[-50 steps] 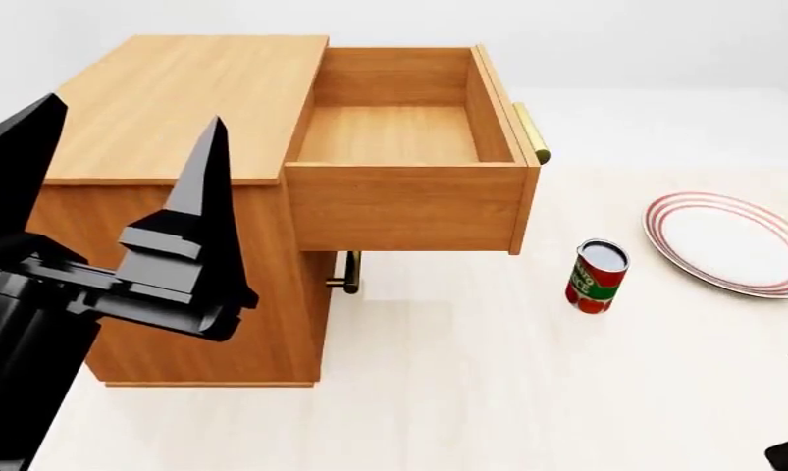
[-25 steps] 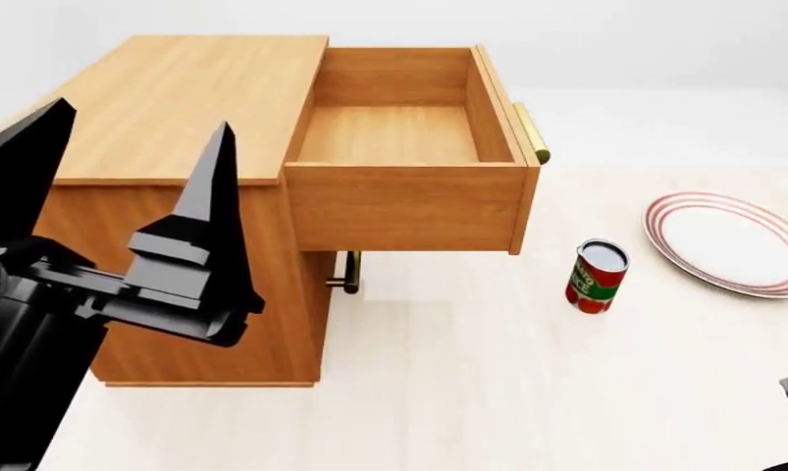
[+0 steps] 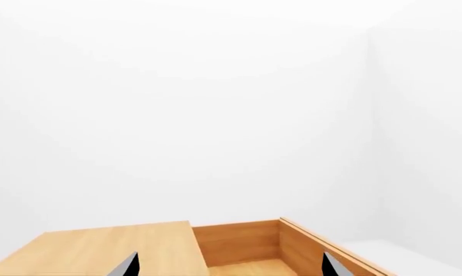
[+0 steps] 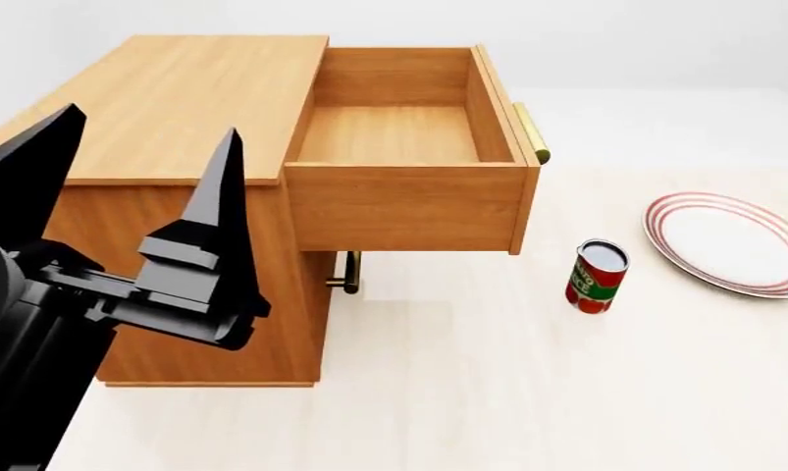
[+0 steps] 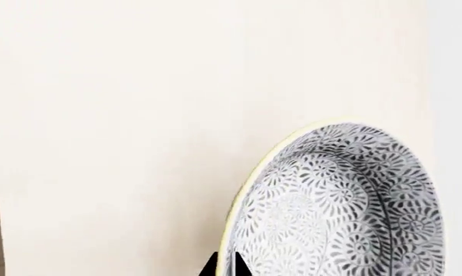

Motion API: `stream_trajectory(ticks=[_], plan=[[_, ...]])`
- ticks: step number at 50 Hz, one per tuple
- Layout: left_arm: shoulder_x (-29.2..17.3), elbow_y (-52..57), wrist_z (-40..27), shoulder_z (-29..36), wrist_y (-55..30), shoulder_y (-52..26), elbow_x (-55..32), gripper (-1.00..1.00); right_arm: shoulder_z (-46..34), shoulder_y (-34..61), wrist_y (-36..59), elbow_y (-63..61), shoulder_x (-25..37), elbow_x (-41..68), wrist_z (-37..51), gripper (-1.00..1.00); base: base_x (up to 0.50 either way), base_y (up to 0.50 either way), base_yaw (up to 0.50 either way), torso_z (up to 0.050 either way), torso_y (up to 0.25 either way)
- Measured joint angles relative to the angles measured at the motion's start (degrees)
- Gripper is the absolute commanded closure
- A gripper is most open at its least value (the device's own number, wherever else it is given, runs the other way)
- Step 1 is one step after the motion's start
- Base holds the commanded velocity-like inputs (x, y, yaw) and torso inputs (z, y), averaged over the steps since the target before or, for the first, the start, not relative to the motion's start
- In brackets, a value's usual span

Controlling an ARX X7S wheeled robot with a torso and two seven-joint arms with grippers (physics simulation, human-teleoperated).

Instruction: Put the bowl in the top drawer of the cabinet.

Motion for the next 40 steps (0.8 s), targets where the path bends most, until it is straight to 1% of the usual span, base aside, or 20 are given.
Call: stream_trajectory(ticks=[10,16,22,29,32,34,40], plan=[[0.2,0.0,0.3,-0.2,-0.2,0.1,0.2,-1.0,1.7,1.2,1.9,-4.6,4.1,2.4,1.0,1.0,0.0,0.0,0.0,0.0,0.0],[0.3,-0.1,0.5,-0.3,-0.3,0.1,0.3,-1.0,3.7,2.8,4.2,-8.0,7.9,2.0,-1.3,1.0,0.0,0.0,0.0,0.0,0.0],[-0.1,0.0,-0.1,0.0,0.2,-0.1,-0.3,-1.0,7.2,5.8,9.8,-11.3,10.0,1.2,-4.3,1.0,0.0,0.0,0.0,0.0,0.0],[-0.8,0.0,-1.1,0.4,1.0,-0.5,-1.2,-1.0,12.7,10.9,19.8,-15.9,10.7,-1.2,-9.6,1.0,0.0,0.0,0.0,0.0,0.0],[-0.8,-0.1,-1.2,0.4,1.0,-0.6,-1.3,-1.0,14.8,14.1,25.4,-17.7,9.4,-3.9,-13.3,1.0,0.0,0.0,0.0,0.0,0.0],[-0.8,-0.1,-1.1,0.3,0.9,-0.7,-1.3,-1.0,14.3,18.1,28.8,-18.7,8.2,-6.1,-16.2,1.0,0.0,0.0,0.0,0.0,0.0],[-0.6,-0.3,-0.6,-0.2,0.4,-0.7,-1.0,-1.0,4.0,36.3,35.7,-19.4,3.2,-11.2,-24.2,1.0,0.0,0.0,0.0,0.0,0.0]])
